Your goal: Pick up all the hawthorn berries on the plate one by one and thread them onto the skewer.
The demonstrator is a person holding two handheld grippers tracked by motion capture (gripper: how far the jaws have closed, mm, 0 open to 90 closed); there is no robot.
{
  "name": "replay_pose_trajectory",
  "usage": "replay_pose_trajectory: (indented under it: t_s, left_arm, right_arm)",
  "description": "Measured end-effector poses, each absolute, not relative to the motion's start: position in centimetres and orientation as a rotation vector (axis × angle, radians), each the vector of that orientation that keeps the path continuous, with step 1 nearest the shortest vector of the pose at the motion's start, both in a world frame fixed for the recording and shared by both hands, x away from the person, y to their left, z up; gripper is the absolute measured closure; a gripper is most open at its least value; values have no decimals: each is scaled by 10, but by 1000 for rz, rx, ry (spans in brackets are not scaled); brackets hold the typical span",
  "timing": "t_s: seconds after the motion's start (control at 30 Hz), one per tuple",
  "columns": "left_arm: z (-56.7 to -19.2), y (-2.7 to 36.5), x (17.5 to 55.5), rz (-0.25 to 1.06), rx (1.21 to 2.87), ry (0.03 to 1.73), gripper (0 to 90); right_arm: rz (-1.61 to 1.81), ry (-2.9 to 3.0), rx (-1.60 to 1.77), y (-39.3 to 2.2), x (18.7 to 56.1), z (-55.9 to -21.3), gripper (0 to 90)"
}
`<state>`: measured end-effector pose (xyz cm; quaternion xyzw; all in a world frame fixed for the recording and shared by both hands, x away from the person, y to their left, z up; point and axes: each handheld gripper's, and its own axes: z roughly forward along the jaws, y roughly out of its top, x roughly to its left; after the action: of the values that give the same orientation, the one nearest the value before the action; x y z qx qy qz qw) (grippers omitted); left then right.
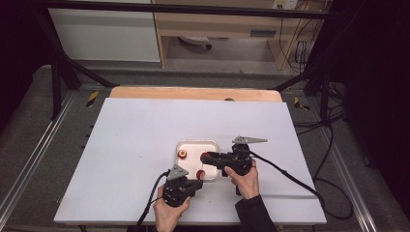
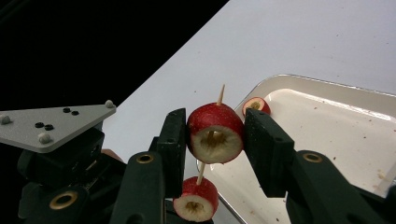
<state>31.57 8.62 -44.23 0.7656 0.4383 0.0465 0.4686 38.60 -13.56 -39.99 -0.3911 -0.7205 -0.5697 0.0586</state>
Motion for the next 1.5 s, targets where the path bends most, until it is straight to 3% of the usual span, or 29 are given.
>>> replay_pose_trajectory:
  t_s: [0.3, 0.53, 0.6, 0.93, 1.1, 1.5]
  left_arm:
    - [-433, 88, 314, 211, 1861, 1042, 882]
    - [-434, 92, 318, 194, 1857, 1060, 884]
    - [-434, 94, 318, 209, 1865, 1058, 884]
    - [-440, 122, 312, 276, 1914, 1049, 882]
    - [-442, 135, 310, 294, 1939, 1038, 881]
    - [-437, 164, 311, 300, 1950, 1053, 881]
  right_arm:
    - [-1623, -2196, -1153, -132, 384, -406, 607]
    - [-1700, -2204, -1152, -126, 381, -413, 596]
    - [-1747, -2226, -1156, -127, 380, -412, 474]
    - [-1736, -2432, -1219, -138, 386, -404, 164]
    - [-1661, -2535, -1218, -138, 394, -410, 110]
    - [-1390, -2748, -1150, -124, 404, -402, 92]
